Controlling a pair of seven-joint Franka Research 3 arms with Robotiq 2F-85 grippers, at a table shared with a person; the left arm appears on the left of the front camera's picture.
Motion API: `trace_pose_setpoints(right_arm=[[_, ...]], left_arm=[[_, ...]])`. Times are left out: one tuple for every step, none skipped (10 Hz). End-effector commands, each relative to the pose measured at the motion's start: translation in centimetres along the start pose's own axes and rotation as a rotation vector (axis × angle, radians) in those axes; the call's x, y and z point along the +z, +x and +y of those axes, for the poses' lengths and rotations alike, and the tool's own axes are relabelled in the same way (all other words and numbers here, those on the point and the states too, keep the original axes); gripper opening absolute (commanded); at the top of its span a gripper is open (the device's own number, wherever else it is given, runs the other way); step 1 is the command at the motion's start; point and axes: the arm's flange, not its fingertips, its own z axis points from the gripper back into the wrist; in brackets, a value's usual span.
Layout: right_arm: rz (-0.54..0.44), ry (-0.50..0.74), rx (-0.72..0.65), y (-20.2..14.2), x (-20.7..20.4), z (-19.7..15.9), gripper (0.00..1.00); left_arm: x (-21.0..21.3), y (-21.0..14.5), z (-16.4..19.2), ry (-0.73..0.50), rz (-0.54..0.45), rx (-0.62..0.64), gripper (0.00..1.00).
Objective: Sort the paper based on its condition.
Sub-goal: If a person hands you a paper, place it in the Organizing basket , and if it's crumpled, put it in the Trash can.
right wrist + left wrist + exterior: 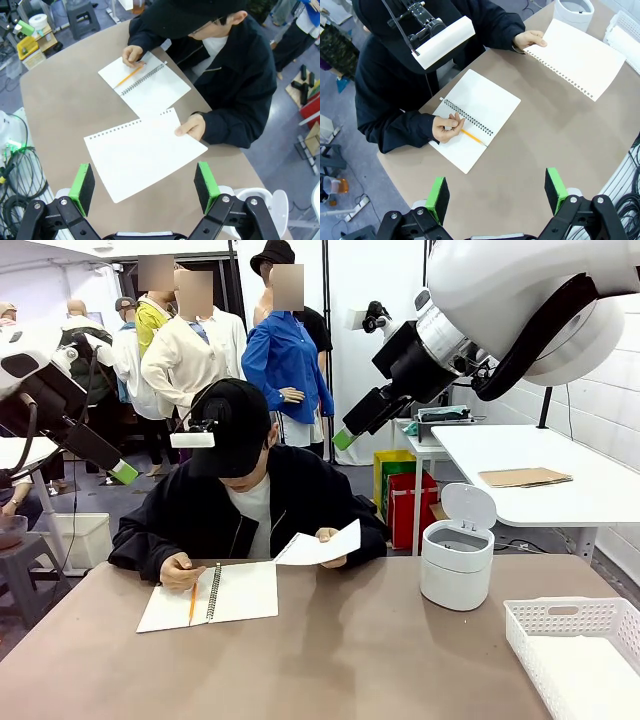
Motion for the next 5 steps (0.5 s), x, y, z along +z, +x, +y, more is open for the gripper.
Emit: trace_pose_setpoints(right_arm=[[0.0,0.0,0.0,0.0,0.0,0.0,1.0],[0.062,0.043,-0.154,-0.1,-0.8,-1.5,1.0],[0.085,0.081,-0.248,-0.2,-1.3,-2.9,1.0],[0.137,0.131,-0.328,-0.6,-2.1,-4.2,1.0],[0.208,0.172,-0.436,-1.5,-2.8,-5.4,1.0]], left_arm=[[0.0,0.0,0.0,0.005,0.001,0.001,1.0],[0.0,0.0,0.0,0.005,0.001,0.001,1.0],[0.0,0.0,0.0,0.005,0.001,0.001,1.0],[0.0,0.0,0.0,0.005,0.001,0.001,1.0],[0.0,0.0,0.0,0.005,0.001,0.001,1.0]])
